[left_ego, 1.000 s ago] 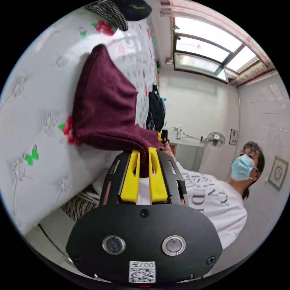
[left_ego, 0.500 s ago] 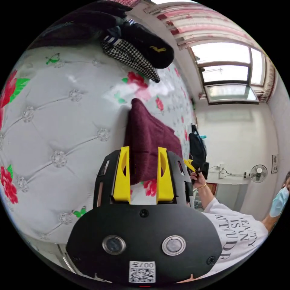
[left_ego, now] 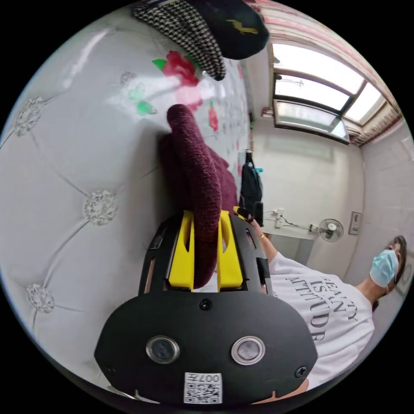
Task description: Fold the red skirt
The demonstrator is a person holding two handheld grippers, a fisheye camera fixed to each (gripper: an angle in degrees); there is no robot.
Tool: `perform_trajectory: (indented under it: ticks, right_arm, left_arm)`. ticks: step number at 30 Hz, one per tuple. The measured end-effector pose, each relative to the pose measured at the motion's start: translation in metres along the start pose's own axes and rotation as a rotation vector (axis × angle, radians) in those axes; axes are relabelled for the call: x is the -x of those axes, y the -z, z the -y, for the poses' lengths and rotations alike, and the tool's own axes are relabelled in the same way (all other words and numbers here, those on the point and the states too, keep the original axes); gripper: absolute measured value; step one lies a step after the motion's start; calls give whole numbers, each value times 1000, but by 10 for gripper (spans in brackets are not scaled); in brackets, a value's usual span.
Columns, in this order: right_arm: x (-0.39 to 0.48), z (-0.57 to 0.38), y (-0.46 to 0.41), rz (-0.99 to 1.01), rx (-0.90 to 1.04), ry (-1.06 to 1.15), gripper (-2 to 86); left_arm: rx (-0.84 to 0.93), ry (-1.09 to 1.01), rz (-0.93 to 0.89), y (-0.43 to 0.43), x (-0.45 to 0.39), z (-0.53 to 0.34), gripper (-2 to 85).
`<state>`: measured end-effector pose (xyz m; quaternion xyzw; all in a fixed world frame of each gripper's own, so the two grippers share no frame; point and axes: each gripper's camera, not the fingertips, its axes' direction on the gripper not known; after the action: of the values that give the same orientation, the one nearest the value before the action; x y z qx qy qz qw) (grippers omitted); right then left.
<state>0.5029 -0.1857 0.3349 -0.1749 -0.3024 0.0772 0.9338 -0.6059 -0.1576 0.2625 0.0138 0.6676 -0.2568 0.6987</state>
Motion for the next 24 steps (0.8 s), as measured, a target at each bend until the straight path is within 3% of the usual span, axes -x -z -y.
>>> perform_trajectory:
  ticks: [3, 7, 16, 20, 24]
  right_arm:
    - [63, 34, 18, 9, 10, 136, 52]
    - [199, 110, 31, -130, 78, 423, 47]
    - [539, 286, -33, -431, 156, 987, 45]
    - [617, 341, -118, -540, 101, 1051, 45]
    - [596, 384, -226, -655, -41, 883, 42]
  left_arm:
    - [-54, -115, 28, -1, -38, -14, 78]
    - [-148, -225, -3, 0, -84, -21, 78]
    - [-598, -323, -10, 52, -146, 32, 78]
    - [-856, -280, 83, 51, -124, 88, 76]
    - [-775, -7, 282, 20, -32, 150, 76]
